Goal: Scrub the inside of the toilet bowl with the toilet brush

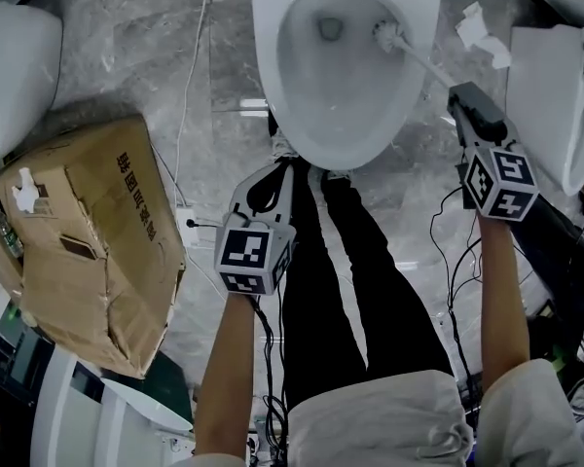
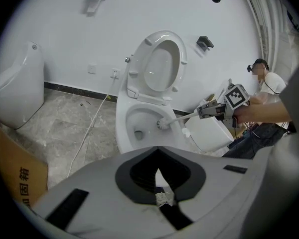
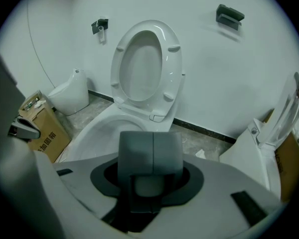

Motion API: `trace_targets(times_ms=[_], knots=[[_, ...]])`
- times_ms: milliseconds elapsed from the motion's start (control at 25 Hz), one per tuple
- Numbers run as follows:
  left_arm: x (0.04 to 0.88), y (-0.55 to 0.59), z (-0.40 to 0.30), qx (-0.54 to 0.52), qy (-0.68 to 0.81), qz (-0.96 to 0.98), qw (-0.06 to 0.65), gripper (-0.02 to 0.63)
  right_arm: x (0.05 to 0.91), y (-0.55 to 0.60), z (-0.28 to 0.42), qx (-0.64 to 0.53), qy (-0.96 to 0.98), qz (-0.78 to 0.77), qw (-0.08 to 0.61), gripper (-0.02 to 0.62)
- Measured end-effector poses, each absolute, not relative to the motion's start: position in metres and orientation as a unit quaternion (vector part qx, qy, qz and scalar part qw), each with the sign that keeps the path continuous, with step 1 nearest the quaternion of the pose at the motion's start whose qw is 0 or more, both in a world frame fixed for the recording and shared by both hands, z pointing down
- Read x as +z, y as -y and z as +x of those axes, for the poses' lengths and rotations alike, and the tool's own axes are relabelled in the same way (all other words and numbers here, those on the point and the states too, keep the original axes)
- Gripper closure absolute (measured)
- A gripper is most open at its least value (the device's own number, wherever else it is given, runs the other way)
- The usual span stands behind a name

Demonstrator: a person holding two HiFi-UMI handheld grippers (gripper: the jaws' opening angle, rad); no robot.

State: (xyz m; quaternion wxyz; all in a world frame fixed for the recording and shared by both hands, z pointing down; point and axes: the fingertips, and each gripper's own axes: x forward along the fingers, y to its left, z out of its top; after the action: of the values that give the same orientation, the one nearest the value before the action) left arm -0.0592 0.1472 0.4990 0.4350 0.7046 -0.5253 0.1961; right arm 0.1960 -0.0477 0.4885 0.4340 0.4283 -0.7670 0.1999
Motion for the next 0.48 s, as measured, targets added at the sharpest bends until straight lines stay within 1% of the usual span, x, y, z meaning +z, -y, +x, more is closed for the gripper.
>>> trace_targets(times_ms=[200,480], knots=[[0.496,-0.151,-0.043,0.185,0.538,0.697,0.437,0.584,0.488,0.034,0.205,0.201,0.77,0.424,0.432,0.419],[0.484,-0.139,-0.019,0.184,0.539,0.708,0.418,0.584,0.486,0.01,0.215,0.22,0.771,0.426,0.419,0.417]])
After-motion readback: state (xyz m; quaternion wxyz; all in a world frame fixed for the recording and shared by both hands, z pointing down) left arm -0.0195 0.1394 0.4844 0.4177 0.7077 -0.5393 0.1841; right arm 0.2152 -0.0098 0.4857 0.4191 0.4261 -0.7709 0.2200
